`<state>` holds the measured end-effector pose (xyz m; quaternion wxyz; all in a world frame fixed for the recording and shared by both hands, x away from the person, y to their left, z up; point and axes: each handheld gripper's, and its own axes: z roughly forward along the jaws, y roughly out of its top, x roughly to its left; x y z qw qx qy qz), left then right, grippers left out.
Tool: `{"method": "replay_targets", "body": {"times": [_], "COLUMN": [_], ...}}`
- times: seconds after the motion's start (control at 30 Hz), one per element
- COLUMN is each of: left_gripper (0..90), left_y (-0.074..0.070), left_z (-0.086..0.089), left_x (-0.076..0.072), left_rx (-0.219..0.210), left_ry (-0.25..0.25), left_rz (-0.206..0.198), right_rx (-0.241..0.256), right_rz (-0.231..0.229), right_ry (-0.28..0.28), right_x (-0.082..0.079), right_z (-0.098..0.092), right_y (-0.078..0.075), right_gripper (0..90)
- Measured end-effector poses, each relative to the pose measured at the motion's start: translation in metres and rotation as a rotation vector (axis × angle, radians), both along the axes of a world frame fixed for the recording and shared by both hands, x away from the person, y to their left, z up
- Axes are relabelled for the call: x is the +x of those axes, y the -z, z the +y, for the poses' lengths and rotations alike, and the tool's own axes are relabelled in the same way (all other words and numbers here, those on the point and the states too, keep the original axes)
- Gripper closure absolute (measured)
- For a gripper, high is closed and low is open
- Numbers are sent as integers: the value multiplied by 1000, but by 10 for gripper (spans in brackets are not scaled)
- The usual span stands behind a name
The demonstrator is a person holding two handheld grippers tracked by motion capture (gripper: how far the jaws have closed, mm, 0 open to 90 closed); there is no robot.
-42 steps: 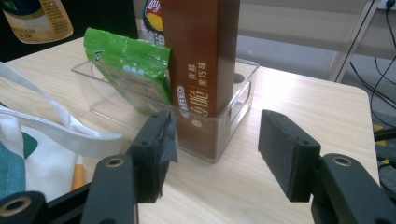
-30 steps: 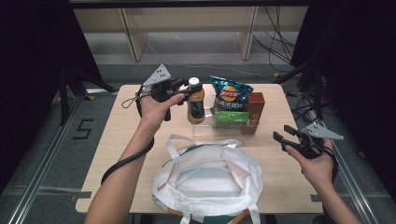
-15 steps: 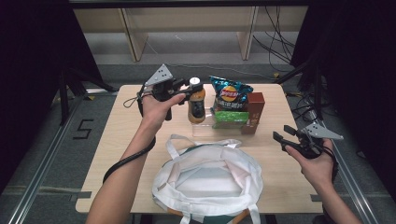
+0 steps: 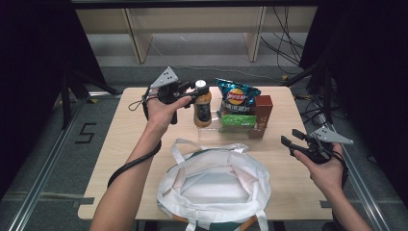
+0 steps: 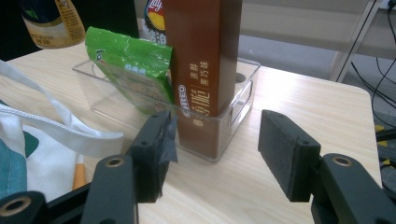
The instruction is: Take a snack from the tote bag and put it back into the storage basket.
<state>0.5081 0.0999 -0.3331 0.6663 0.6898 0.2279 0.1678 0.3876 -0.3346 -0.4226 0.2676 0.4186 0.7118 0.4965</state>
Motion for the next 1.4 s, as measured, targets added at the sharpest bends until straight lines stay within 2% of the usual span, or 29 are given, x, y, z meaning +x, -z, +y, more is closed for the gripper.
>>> {"method": "replay_targets", "body": {"times": [0.57,0.6,0.77,0.87,0.97,1.17,1.23,1.3,1.4], "left_gripper": [588,588,588,587,588,588,588,587,588], "left_y": [5,5,7,8,8,10,11,12,12], "left_z": [-3,-3,-3,-3,-3,-4,-4,-5,-5], "left_x": [6,6,7,7,8,9,10,10,11], "left_rx": [8,10,13,8,7,0,-2,-3,-5], "left_ry": [0,2,-2,-2,-3,-2,-3,-3,-3], "left_rz": [14,14,13,16,16,15,15,15,14], "right_rx": [13,-2,-4,13,2,-5,6,-7,0], "right_rz": [9,-1,-4,9,-1,-4,11,1,1], "right_ry": [6,-1,4,8,-4,5,13,3,1], "right_x": [-1,0,0,-1,0,0,-1,0,0], "right_z": [1,0,0,1,0,0,1,-1,-1], "right_y": [0,0,0,0,0,0,0,0,0], "right_gripper": [452,452,452,452,452,452,452,452,452]}}
